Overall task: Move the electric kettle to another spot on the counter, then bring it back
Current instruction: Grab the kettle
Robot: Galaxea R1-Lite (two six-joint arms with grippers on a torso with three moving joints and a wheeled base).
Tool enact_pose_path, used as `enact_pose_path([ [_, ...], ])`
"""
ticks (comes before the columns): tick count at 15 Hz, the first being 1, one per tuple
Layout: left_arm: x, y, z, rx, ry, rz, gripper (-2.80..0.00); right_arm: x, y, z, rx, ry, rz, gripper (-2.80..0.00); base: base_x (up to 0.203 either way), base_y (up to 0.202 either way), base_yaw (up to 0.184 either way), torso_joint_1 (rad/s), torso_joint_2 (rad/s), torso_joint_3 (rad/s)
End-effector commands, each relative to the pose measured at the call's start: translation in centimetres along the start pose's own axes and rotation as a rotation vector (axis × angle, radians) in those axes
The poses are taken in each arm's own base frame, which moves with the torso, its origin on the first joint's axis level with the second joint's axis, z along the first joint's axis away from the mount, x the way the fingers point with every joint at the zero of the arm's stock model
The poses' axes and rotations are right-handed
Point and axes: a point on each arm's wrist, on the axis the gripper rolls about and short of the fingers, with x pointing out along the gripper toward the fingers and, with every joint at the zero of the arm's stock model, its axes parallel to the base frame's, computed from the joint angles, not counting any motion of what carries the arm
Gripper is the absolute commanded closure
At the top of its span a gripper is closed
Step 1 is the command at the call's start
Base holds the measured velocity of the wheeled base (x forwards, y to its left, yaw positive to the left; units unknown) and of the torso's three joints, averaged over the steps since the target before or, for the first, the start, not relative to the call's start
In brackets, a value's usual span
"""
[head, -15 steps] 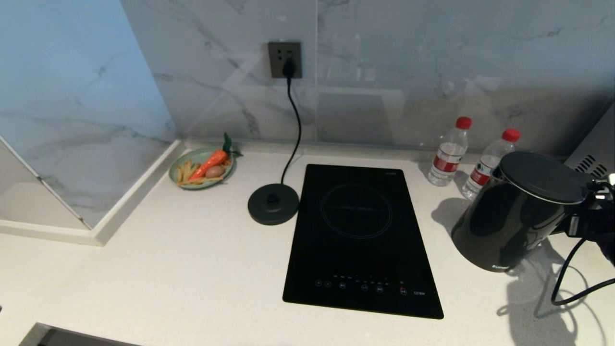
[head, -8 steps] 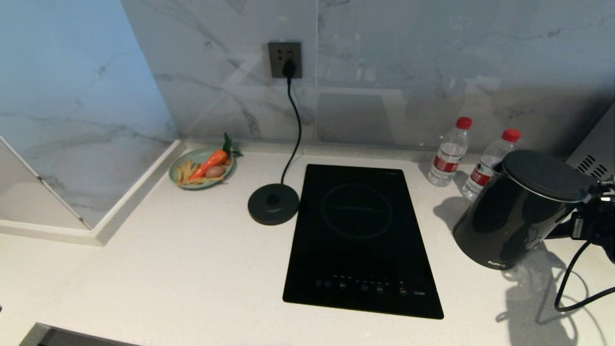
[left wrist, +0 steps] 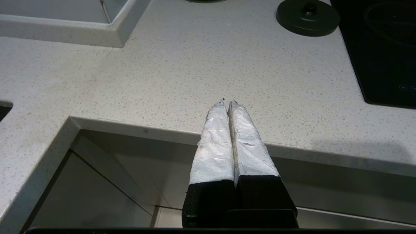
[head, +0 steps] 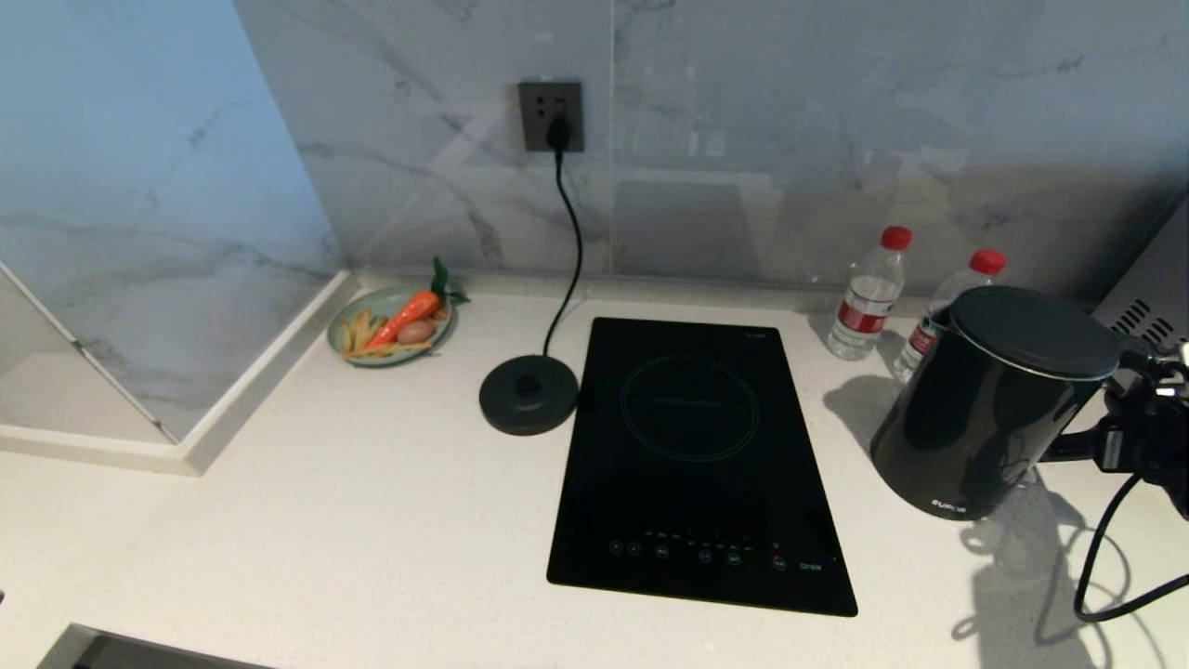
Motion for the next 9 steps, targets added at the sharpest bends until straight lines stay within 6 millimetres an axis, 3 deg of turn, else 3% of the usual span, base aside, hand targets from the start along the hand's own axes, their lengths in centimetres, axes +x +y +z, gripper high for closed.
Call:
enact_pose_path([
  [1, 0.0, 0.0, 0.0, 0.000, 0.001, 0.001, 0.00, -0.2, -0.3, 0.7, -0.001, -0.033, -0.014, 0.00, 0.000, 0.000, 0.000, 0.000, 0.00, 0.000],
  [3, 0.0, 0.0, 0.0, 0.000, 0.001, 0.001, 0.00, -0.8, -0.3, 0.7, -0.001, -0.031, -0.013, 0.00, 0.000, 0.000, 0.000, 0.000, 0.00, 0.000],
  [7, 0.0, 0.0, 0.0, 0.000, 0.001, 0.001, 0.00, -4.9, 1.0, -0.5, 0.005, 0.059, 0.065, 0.00, 0.000, 0.000, 0.000, 0.000, 0.00, 0.000],
  [9, 0.0, 0.0, 0.0, -0.002, 0.001, 0.001, 0.00, -5.7, 1.6, -0.4, 0.006, 0.056, 0.100, 0.00, 0.000, 0.000, 0.000, 0.000, 0.00, 0.000],
])
